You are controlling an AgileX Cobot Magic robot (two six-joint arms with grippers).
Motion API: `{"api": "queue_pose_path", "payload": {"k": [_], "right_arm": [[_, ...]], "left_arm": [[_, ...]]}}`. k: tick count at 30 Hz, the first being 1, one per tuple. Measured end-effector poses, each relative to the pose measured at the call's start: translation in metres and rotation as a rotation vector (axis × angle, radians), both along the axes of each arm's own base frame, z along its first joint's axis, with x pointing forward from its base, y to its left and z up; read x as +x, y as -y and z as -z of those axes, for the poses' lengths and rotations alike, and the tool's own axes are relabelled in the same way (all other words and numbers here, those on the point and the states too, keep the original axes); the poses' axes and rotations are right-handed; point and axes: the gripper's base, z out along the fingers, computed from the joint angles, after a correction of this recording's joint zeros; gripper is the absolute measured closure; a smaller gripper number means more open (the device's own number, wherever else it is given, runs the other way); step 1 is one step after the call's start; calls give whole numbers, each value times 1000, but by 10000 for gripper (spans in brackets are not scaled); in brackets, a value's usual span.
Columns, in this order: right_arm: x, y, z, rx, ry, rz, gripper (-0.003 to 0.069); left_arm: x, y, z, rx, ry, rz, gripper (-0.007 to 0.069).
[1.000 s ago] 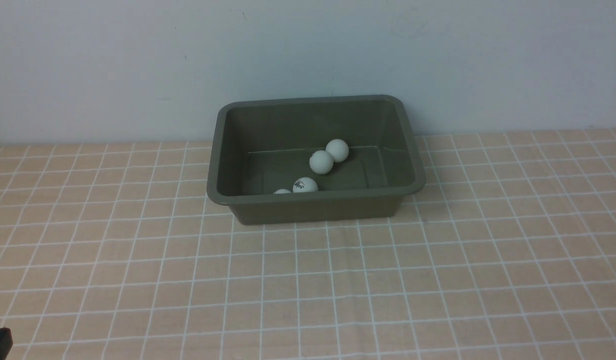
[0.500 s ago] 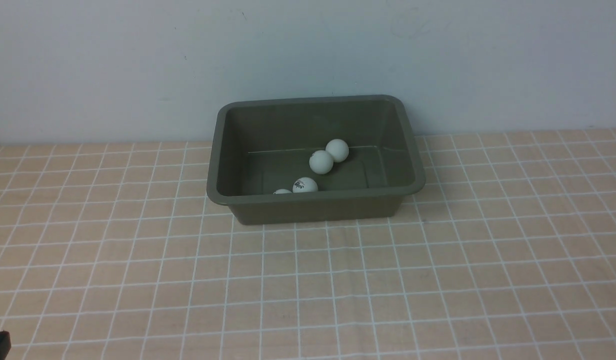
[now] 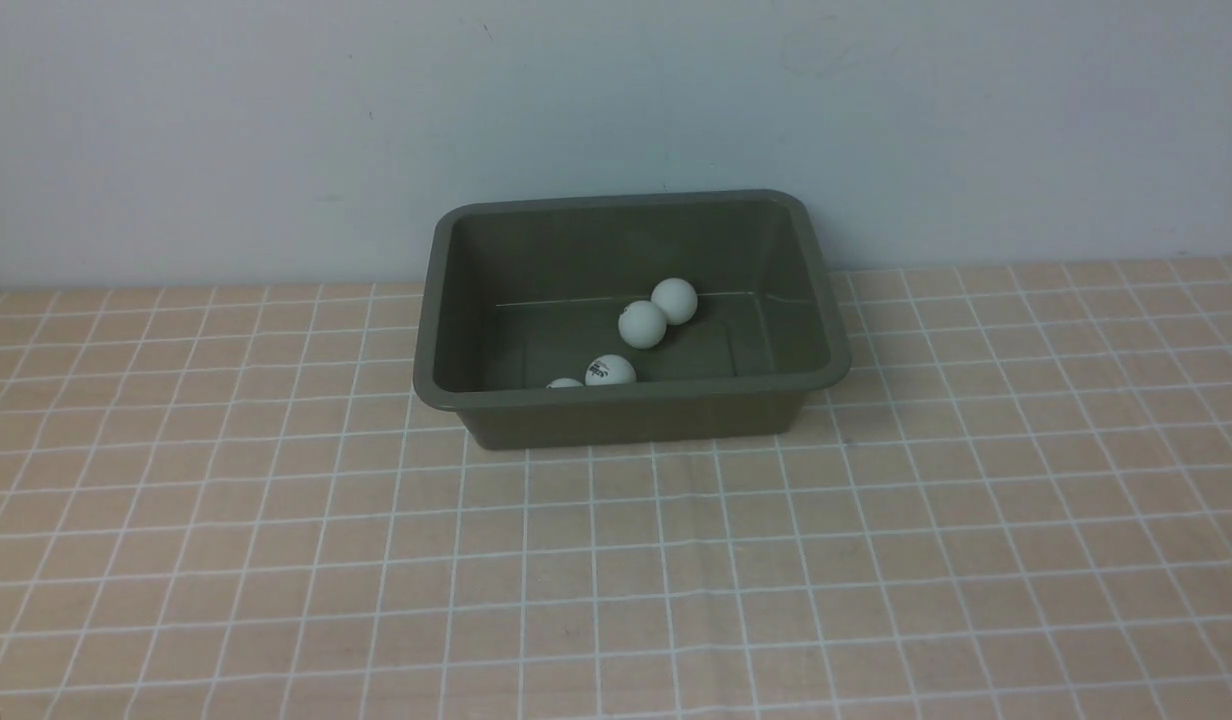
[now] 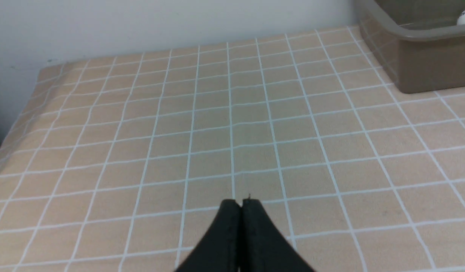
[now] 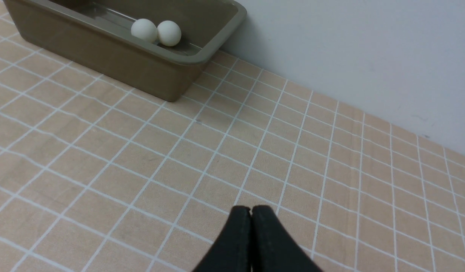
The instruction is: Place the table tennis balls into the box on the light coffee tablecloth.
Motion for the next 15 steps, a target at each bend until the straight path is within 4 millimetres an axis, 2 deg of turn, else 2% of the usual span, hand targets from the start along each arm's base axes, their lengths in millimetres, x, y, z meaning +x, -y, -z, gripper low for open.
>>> {"api": "queue_pose_path", "payload": {"k": [8,15], "right_arm": [[0,0,0,0,0,0,677],[0,0,0,0,0,0,677]], "left_arm": [[-1,1,4,11,-40,18,693],[0,3,18,33,-81,76,693]]}}
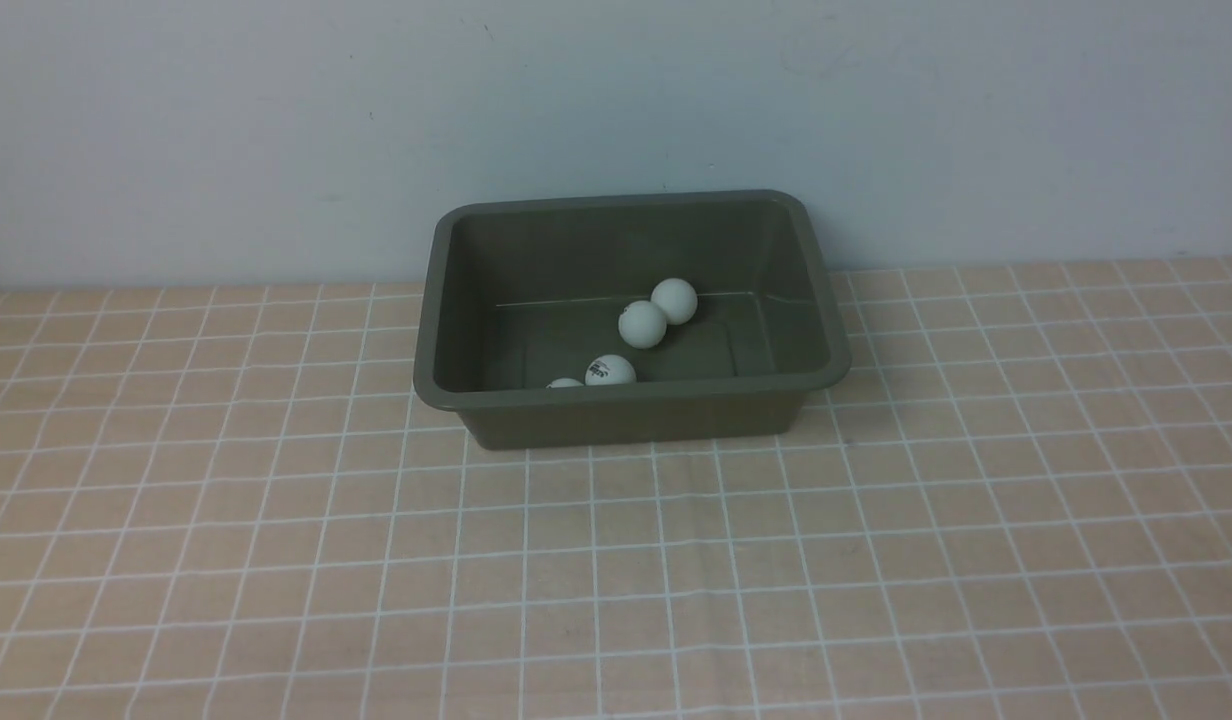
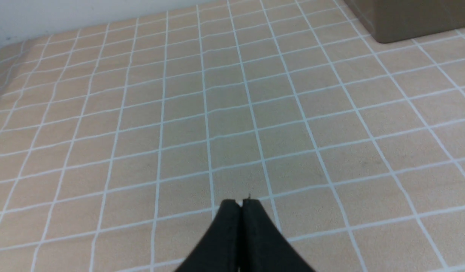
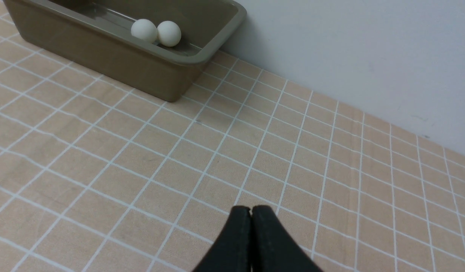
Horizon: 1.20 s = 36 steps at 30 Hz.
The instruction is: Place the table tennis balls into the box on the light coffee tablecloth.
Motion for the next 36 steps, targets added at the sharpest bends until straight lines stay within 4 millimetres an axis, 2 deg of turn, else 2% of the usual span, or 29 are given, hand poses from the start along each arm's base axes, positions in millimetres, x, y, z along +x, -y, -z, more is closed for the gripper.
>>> {"api": "queue_pose_path", "payload": {"k": [36], "right_arm": [[0,0,0,0,0,0,677]], "left_arm": [[2,-4,1,14,34,-73,693]]}}
